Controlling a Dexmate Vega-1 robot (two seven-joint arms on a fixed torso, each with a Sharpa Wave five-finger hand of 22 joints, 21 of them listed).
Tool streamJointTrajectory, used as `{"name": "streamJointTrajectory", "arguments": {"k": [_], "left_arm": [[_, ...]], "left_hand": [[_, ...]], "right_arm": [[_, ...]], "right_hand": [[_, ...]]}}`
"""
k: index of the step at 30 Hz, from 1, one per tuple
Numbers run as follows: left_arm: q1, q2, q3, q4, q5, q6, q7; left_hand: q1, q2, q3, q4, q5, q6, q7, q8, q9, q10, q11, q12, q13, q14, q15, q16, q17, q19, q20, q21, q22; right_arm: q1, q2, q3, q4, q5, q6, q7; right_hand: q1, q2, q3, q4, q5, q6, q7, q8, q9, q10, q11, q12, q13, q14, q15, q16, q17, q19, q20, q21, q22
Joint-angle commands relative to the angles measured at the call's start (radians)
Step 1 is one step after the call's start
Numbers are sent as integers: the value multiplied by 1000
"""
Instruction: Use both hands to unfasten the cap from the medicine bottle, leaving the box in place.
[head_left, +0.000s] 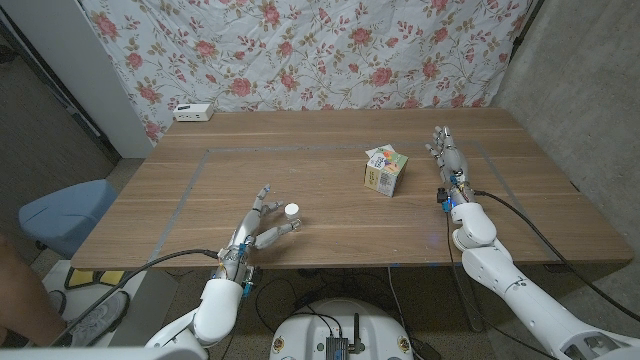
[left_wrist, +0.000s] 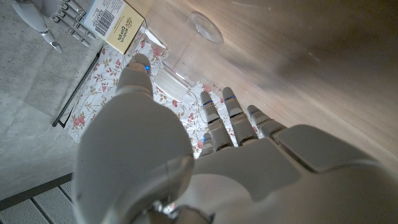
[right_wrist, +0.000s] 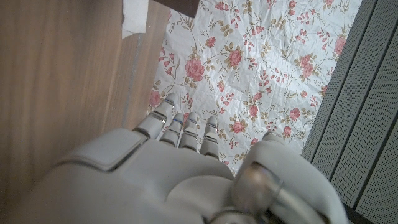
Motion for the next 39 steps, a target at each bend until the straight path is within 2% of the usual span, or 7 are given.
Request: {"name": "streamJointTrajectory", "arguments": {"k": [1,9,18,25,33,37,39], "left_arm": [[-11,10,20,5,4,16,-3],[-26,17,29,18,1,9,-10],[-52,23,42,35,4,3,-21],[-65,24,51,48,3,-9,-23],[-68,24,57,49,11,-12,-14],[-70,16,62,54,15,-18,-4],[-72,15,65,56,20,-21,-1]], "left_hand": [[19,0,-11,-2,5,14,-1,5,3,20,-6,9,3,19,-160,2,-1,16,-11,7,4],[37,13,-19,0,3,42,6,6,3,49,-8,7,4,37,-167,0,0,30,-29,7,4],[64,35,-24,3,-8,93,51,9,3,91,-11,6,3,65,-169,0,1,58,-58,8,3],[81,47,-28,3,-19,118,56,7,2,118,-7,5,3,82,-171,-1,1,77,-75,9,3],[102,61,-35,4,-39,166,101,7,2,157,9,3,3,117,-169,0,1,103,-113,8,3],[114,70,-36,4,-47,195,112,11,2,182,8,6,3,139,-169,3,2,119,-123,9,2],[121,73,-36,3,-52,208,103,11,2,193,1,6,3,150,-170,3,2,127,-130,9,3]], "right_arm": [[-10,-1,6,2,6,15,5],[-6,1,4,8,3,20,10],[-1,5,2,14,1,22,11],[-8,6,5,12,-1,28,4],[-13,6,6,11,-1,30,2],[-13,8,7,15,1,33,3],[-12,9,6,17,1,35,5]], "right_hand": [[4,-3,6,2,-1,5,-1,6,3,9,1,3,2,9,-1,4,3,12,-28,6,1],[4,-3,6,1,-1,4,-2,5,3,9,0,2,2,9,-1,4,3,13,-29,5,1],[4,-4,7,0,-1,4,-3,5,3,8,0,2,2,8,-1,3,3,13,-28,5,1],[4,-4,8,0,-2,6,-5,5,3,9,0,2,2,8,-1,3,3,13,-28,5,1],[5,-4,9,-1,-2,6,-5,5,3,8,0,1,2,9,-1,3,3,13,-28,5,1],[5,-4,9,-1,-2,7,-6,5,3,8,-1,1,2,9,-2,3,3,14,-28,6,1],[5,-4,9,-1,-2,7,-5,5,3,8,-1,1,2,9,-2,3,3,14,-29,6,1]]}}
